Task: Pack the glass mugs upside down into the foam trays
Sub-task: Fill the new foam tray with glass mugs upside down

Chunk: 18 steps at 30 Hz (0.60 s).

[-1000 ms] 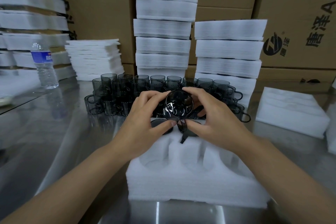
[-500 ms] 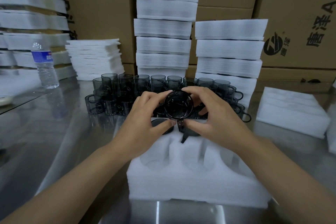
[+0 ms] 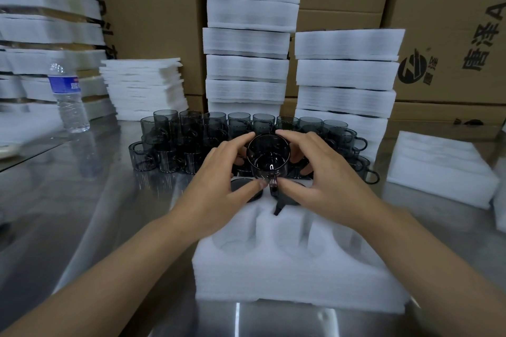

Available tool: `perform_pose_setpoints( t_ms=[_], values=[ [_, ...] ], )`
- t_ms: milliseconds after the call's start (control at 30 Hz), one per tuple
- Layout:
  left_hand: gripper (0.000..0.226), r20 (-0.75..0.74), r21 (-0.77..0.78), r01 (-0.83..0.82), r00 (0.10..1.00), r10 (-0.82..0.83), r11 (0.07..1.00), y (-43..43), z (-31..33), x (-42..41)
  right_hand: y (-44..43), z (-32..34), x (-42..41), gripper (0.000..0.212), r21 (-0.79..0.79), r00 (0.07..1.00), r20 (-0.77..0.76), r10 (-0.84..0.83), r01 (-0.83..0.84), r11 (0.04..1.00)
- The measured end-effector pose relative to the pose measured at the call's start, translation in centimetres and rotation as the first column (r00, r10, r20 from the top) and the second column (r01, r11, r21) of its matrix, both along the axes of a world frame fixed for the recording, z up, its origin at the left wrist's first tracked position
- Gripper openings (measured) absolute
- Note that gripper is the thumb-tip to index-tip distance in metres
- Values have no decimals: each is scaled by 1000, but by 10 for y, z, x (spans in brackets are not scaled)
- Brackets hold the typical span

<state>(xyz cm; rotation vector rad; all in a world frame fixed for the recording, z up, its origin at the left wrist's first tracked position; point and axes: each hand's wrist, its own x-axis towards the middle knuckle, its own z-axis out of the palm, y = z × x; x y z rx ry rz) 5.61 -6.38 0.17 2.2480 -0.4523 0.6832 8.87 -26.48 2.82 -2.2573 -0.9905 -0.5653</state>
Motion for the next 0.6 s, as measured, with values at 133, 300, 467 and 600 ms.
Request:
perform_pose_setpoints(
  t_ms=[133, 300, 467, 600],
  values=[
    [73, -22, -7, 2, 1000, -3, 1000, 0, -1, 0, 2, 0, -1, 62, 48, 999, -22, 35, -34, 998],
    [73, -33, -20, 15, 999, -16, 1000, 0, 0, 0, 2, 0, -1, 67, 71, 997, -73, 29, -23, 997],
    [70, -36, -13, 28, 999, -28, 1000, -1, 0, -1, 2, 2, -3, 76, 66, 994, -108, 28, -21, 998],
    [68, -51, -11, 35, 998, -36, 999, -2, 2, -1, 1, 3, -1, 66, 104, 989, -145, 41, -26, 994]
  ],
)
